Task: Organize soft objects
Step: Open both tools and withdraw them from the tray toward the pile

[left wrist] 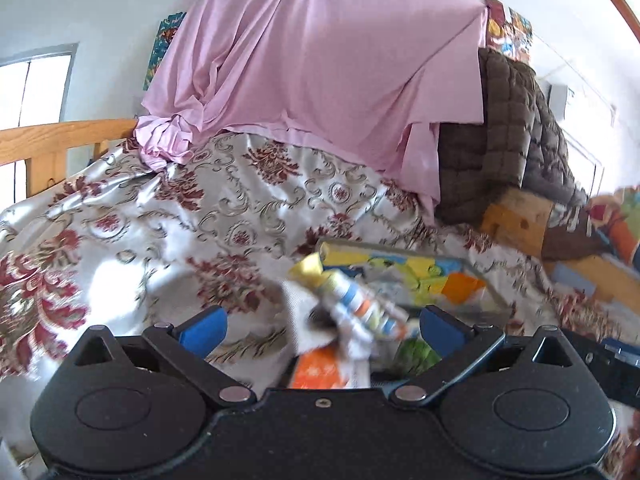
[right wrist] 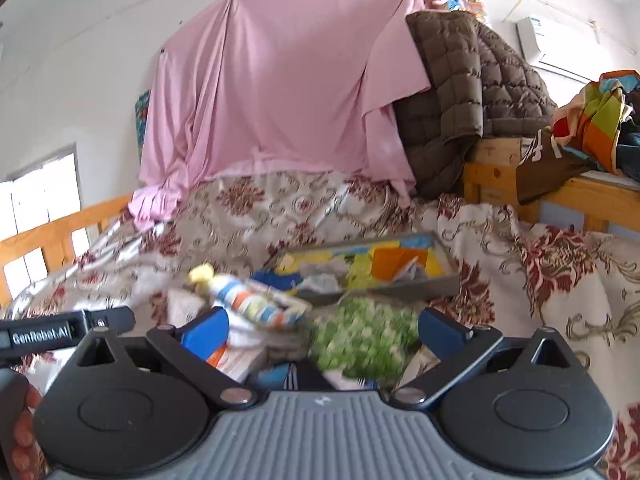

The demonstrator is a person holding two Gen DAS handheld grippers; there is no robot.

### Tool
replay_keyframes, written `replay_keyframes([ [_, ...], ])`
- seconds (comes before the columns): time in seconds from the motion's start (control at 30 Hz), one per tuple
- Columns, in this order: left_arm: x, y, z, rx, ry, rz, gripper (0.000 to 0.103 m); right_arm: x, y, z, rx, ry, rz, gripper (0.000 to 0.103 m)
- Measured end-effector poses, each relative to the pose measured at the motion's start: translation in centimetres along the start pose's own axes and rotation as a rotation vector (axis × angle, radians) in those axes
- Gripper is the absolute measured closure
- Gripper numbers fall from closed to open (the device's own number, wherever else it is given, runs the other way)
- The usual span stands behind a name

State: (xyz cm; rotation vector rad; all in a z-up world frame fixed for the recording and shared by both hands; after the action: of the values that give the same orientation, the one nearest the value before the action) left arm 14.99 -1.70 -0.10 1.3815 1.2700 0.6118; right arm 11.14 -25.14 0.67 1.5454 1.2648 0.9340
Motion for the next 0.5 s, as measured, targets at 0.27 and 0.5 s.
replay_keyframes([
  [0.27, 1.4, -4.1, -1.9, 0.1, -0.021, 0.019, 0.001, 1.7, -2.8, -0.4, 0.156, -0.057, -0.057, 0.0],
  [0.5, 2.4, -6.3, -2.1, 0.162, -0.013, 0.043, 0.001, 2.1, -4.1, 0.6, 0.244, -0.094, -0.086, 0.0],
])
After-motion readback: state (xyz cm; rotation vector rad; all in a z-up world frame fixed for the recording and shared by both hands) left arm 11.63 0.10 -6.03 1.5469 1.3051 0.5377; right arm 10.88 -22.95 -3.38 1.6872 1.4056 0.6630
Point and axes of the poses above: each gripper's, at about its wrist camera, not at the fingertips, and z roughly the way its jaws point, x to its left, y to its top, the point moved 2 cm from there along z, roughly the way its jaws point, and after that the axes turned 15 degrees about -y, right-handed, at the moved point
